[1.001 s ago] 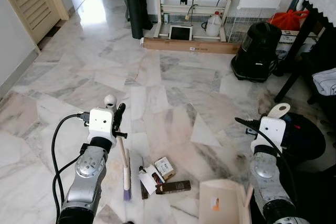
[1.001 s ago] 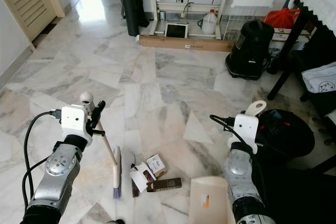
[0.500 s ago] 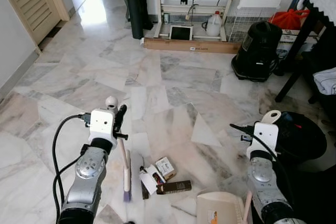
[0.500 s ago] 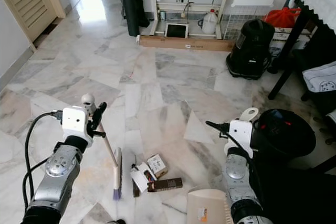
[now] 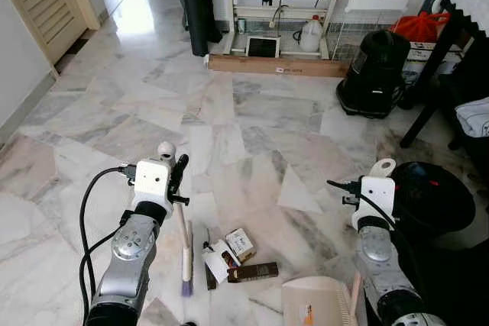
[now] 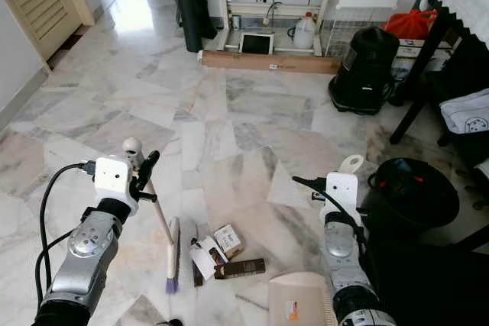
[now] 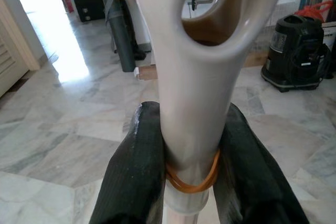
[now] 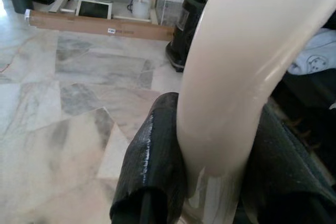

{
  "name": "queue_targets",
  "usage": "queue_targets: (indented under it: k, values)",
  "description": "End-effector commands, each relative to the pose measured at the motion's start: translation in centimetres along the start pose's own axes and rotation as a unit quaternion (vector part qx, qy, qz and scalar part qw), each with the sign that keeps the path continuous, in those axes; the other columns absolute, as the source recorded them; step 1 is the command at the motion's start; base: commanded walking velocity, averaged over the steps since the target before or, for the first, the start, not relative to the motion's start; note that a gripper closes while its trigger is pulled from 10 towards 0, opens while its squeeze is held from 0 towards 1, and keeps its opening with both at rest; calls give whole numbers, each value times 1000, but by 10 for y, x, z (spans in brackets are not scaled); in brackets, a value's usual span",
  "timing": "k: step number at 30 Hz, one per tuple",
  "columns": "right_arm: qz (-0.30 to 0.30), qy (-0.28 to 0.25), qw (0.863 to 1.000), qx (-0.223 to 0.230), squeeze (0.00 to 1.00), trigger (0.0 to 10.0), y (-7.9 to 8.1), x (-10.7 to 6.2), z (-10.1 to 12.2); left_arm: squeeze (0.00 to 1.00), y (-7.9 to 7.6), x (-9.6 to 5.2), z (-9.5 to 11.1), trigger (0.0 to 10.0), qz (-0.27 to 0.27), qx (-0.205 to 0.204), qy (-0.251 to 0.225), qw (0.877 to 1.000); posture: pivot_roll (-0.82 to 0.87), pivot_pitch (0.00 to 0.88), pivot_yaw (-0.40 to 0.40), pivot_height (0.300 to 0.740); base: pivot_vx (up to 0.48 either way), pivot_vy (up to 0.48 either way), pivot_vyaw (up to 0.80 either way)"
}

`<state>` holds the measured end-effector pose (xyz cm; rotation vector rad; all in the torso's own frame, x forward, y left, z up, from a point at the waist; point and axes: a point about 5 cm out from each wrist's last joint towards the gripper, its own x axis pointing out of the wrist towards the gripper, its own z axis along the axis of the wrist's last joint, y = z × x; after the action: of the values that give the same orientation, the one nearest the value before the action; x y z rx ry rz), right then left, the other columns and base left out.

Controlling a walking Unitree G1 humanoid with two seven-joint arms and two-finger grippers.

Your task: Sweep floor

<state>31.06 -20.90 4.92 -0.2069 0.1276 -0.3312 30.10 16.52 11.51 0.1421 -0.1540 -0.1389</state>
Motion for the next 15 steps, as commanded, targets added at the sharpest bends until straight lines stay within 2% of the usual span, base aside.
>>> queue_targets:
  k: [1,8,15]
  values:
    - [-5,40,999,23,0,10000,1,-5,-13,0,1,3,11,10000,-2,-1,-27,1000,54,124,25,740,0,0,0]
    - [-67,91,987,113,0,10000,-11,0,-18,0,0,2,11,10000,-2,-1,-28,1000,54,117,26,740,0,0,0]
    - [-74,117,982,130,0,10000,-13,-1,-23,0,-2,3,11,10000,-6,-2,-27,1000,51,112,26,740,0,0,0]
